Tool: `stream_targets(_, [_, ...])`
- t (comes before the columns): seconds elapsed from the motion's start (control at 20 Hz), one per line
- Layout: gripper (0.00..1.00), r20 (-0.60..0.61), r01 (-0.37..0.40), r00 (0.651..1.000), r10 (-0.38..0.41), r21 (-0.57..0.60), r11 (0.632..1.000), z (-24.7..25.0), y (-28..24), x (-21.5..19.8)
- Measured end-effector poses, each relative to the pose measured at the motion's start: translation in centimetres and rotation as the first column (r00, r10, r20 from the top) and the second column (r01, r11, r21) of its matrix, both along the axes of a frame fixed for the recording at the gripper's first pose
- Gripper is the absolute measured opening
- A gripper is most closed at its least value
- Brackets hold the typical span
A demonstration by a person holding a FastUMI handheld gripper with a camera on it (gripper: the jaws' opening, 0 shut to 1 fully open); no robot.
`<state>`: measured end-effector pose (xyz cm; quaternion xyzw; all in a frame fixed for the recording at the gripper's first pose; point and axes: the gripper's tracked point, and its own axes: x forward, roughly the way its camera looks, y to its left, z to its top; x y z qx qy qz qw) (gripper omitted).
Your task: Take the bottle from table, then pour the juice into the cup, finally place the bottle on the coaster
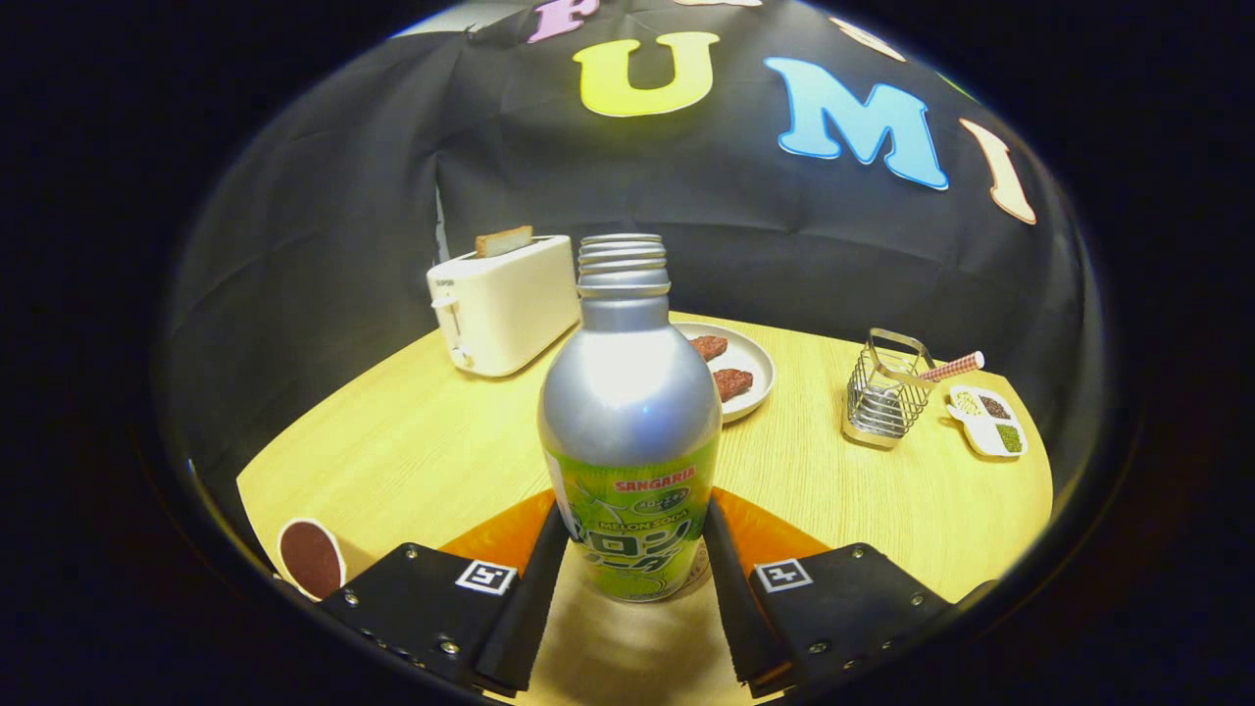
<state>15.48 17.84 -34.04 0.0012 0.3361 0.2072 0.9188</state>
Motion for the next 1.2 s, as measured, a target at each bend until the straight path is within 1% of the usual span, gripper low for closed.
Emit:
stream_targets(0.2, [0.75, 0.021, 0.033, 0.999, -0.032, -0.003, 0.999, -0.8, -0.1, 1.8])
stream_targets(0.35, [0.75, 0.028, 0.044, 0.999, -0.044, 0.006, 0.999, -1.1, 0.1, 2.4])
stream_targets(0.7, [0.79, 0.043, 0.052, 0.998, -0.052, -0.016, 0.999, -1.8, 0.2, 1.8])
stream_targets(0.9, [0.80, 0.025, 0.054, 0.998, -0.053, -0.039, 0.998, -2.3, -0.5, 0.8])
stream_targets(0.95, [0.82, 0.015, 0.056, 0.998, -0.056, -0.034, 0.998, -2.4, -0.5, 0.6])
stream_targets(1.0, [0.96, 0.006, 0.060, 0.998, -0.060, -0.030, 0.998, -2.6, -0.5, 0.5])
stream_targets(1.05, [1.00, 0.005, 0.062, 0.998, -0.062, -0.027, 0.998, -2.2, -0.7, 0.2])
stream_targets(1.2, [0.99, 0.025, 0.052, 0.998, -0.051, -0.035, 0.998, -0.8, -0.9, -0.6])
